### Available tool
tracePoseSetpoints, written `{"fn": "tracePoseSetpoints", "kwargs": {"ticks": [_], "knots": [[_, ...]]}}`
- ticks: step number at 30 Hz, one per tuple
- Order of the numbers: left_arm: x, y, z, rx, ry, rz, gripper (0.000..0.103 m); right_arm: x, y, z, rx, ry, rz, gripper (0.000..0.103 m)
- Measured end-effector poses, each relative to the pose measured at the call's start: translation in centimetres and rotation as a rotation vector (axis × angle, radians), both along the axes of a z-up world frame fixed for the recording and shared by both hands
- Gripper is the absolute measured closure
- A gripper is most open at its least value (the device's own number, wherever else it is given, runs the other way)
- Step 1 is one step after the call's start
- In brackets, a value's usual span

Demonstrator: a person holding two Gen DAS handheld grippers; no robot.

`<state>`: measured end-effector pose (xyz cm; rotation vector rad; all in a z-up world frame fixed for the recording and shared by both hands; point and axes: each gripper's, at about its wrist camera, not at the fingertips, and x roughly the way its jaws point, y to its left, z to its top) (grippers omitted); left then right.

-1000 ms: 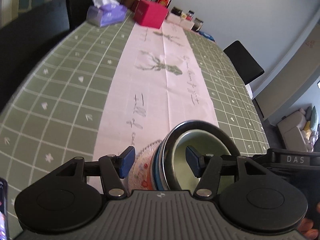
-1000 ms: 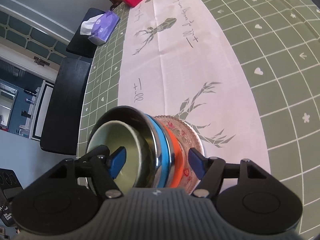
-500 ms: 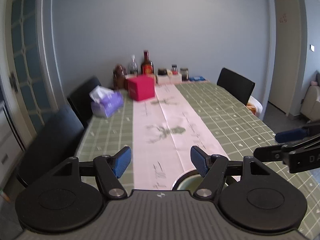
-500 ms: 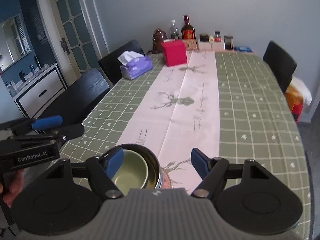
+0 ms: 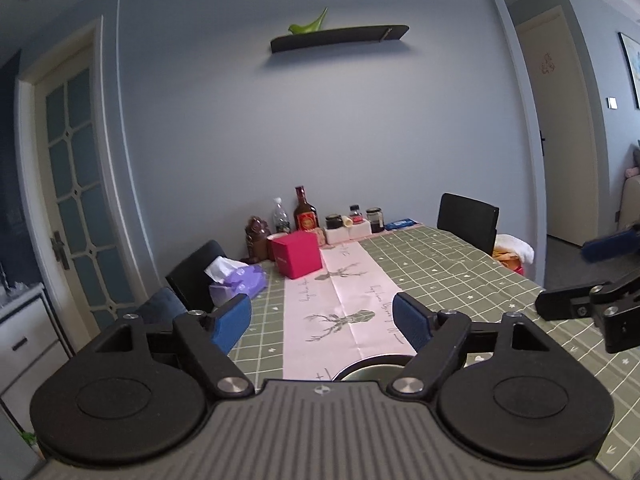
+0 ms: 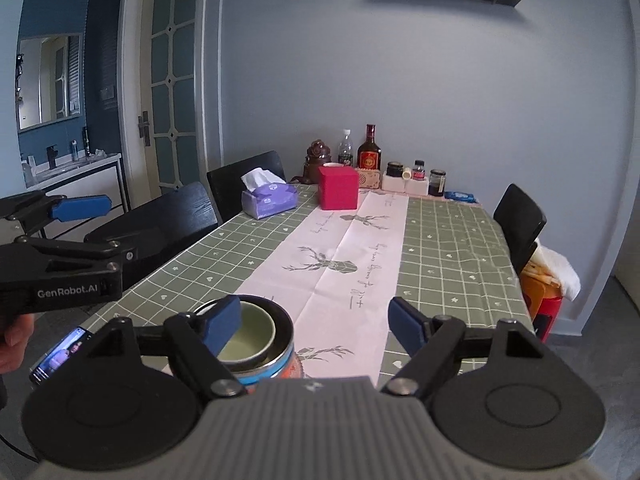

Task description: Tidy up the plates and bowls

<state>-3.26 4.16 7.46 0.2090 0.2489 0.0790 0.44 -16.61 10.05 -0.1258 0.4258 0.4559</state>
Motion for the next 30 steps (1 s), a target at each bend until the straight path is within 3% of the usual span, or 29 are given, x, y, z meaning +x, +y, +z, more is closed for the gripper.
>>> {"fn": "tracePoseSetpoints", "kwargs": {"ticks": [5,11,16,23,30], "knots": [[-2.3,-1.2,-1.7,0.013,-0.030,0.057,0.005,-3.5,-1.3,-1.9,0.050,-0.054,-0.099,0.020],[-3.6,-1.2,-4.0,-0.033,0.052,0.089,0.005,-5.8,-2.8,-4.2,0.176,0.008,-0.184,0.019],[-4.2,-1.2,-6.4,-0.062,0.177,0.120,0.005,-7.0,-2.0,-6.3,0.149,0.036,-0.212,0.019],[-4.1,-1.1,-9.3,-0.093,0.316,0.131,0.005,-6.8,-0.7,-9.2,0.104,0.148,-0.197,0.019],[-4.5,-0.5,-10.1,-0.126,0.348,0.156,0.005,-6.5,-0.2,-10.7,0.090,0.210,-0.186,0.019]]}}
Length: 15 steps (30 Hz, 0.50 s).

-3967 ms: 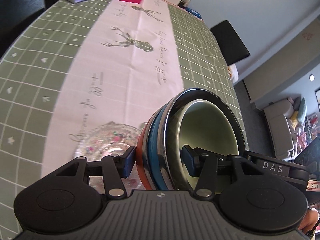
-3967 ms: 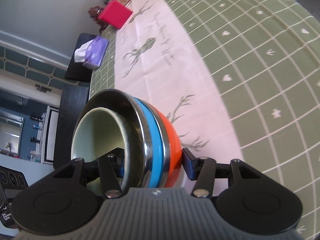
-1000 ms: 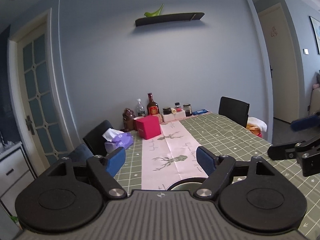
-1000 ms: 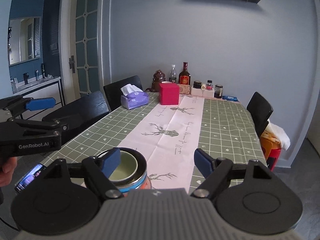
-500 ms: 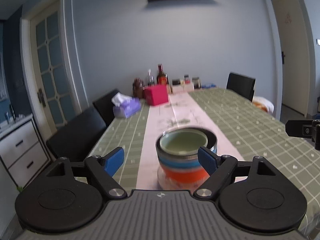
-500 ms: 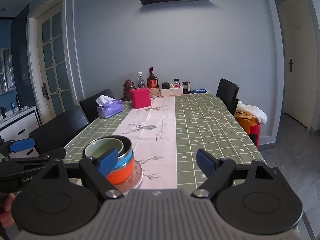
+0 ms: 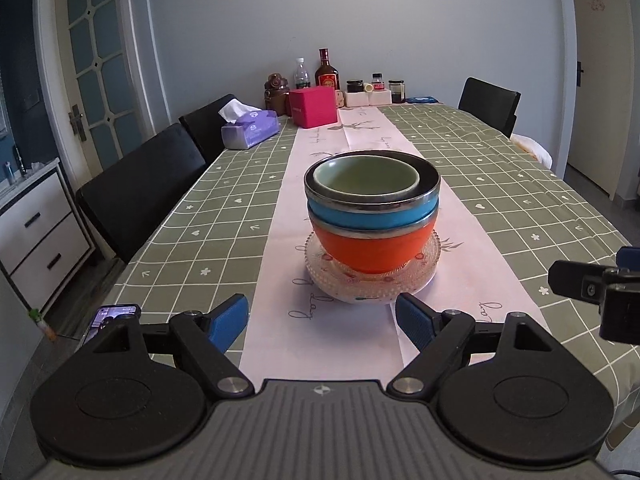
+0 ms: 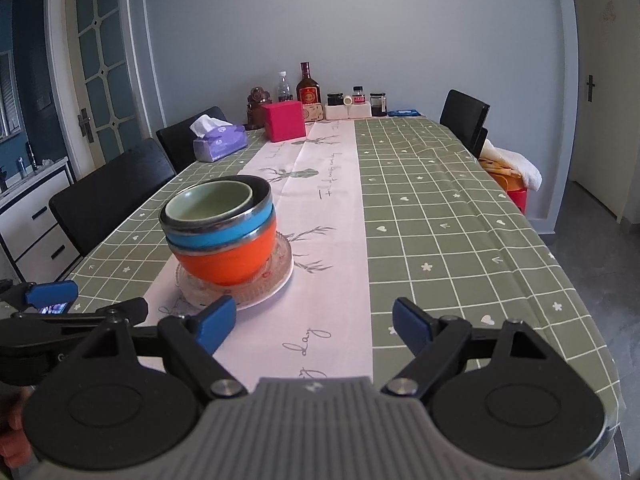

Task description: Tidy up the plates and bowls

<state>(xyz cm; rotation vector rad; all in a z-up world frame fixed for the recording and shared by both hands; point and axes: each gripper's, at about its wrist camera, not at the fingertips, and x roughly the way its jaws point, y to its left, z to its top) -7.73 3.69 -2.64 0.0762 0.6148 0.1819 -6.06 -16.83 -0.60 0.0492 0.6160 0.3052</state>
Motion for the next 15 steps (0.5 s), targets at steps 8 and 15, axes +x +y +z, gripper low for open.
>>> {"fn": "tracePoseSetpoints", "kwargs": {"ticks": [8,15], "knots": [[0.10,-0.04,0.11,0.010,0.000,0.002,0.005,0.24,0.23,-0.35,-0.001,0.012,0.000,0.019],[0.34,-0.19,-0.01,0.013,0.004,-0.001,0.005,0.45,-0.08,-0.58,0.017,0.016,-0.009,0.019]]}}
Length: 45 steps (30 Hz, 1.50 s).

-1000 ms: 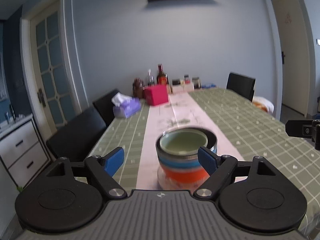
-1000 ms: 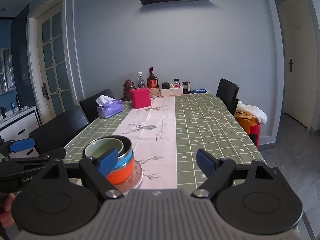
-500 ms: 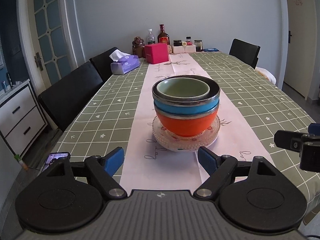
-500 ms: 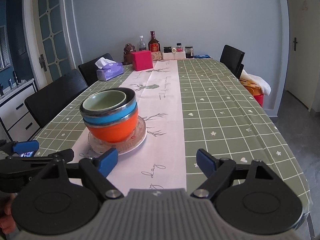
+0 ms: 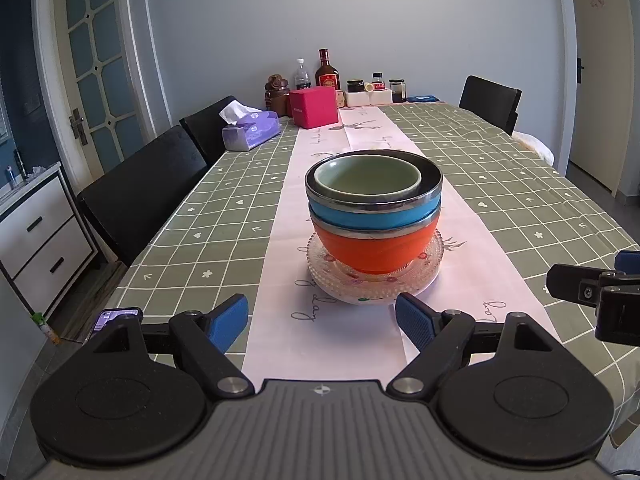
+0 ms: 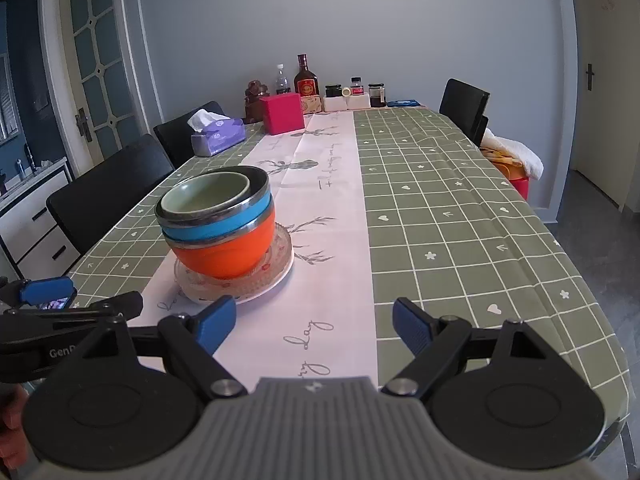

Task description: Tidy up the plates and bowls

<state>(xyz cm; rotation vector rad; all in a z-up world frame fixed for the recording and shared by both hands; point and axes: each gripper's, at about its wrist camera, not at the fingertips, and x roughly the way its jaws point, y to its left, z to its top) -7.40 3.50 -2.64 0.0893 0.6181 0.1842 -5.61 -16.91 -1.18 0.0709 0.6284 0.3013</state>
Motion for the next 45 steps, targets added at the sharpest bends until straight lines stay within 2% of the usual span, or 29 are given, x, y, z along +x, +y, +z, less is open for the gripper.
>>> {"fn": "tracePoseSetpoints", "kwargs": {"ticks": [45], "knots": [[-0.10,-0.51,0.88,-0.008,-0.052,-0.017,0.005,0.62,-0.46,-0.71,0.018,0.020,-0.007,0.019]]}}
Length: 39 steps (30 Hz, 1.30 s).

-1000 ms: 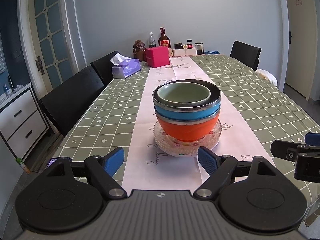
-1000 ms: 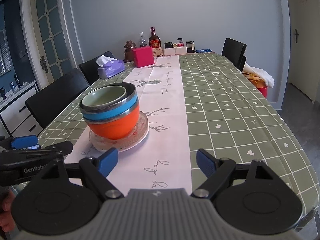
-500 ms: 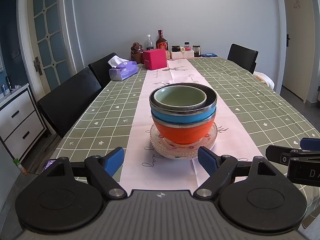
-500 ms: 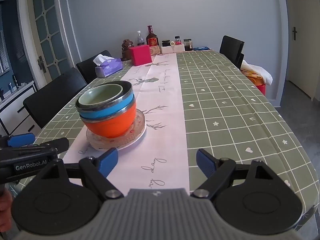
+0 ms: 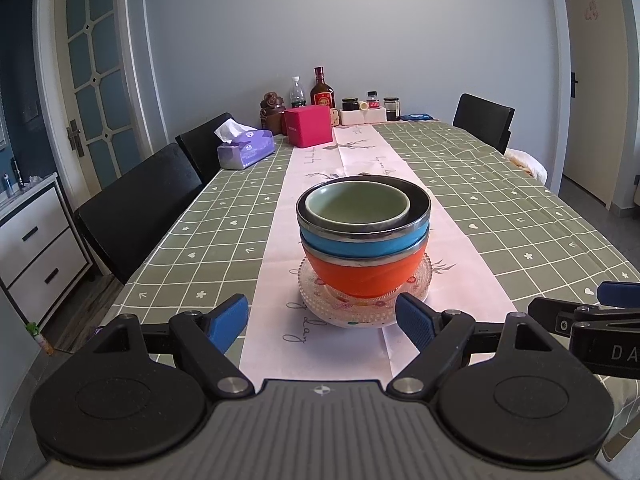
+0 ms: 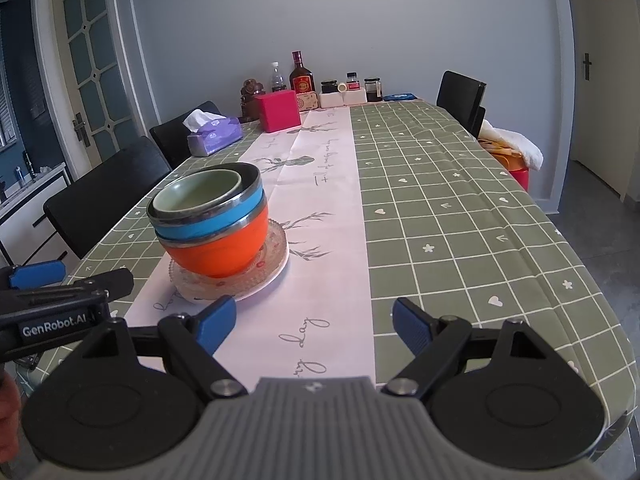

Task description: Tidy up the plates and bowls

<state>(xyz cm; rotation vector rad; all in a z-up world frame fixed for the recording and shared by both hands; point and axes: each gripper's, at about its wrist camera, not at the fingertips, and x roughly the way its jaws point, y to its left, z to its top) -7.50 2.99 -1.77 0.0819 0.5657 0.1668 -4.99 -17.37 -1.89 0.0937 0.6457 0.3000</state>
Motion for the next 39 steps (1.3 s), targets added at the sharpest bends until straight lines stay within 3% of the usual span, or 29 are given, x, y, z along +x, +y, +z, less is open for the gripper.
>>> {"fn": "tracePoseSetpoints", "kwargs": {"ticks": [39], "knots": [[0.3,0.5,-0.4,-0.031,0.013,0.002,0.005,0.4,1.2,-1.0,-0.019,0.046,0.025,0.019]]}}
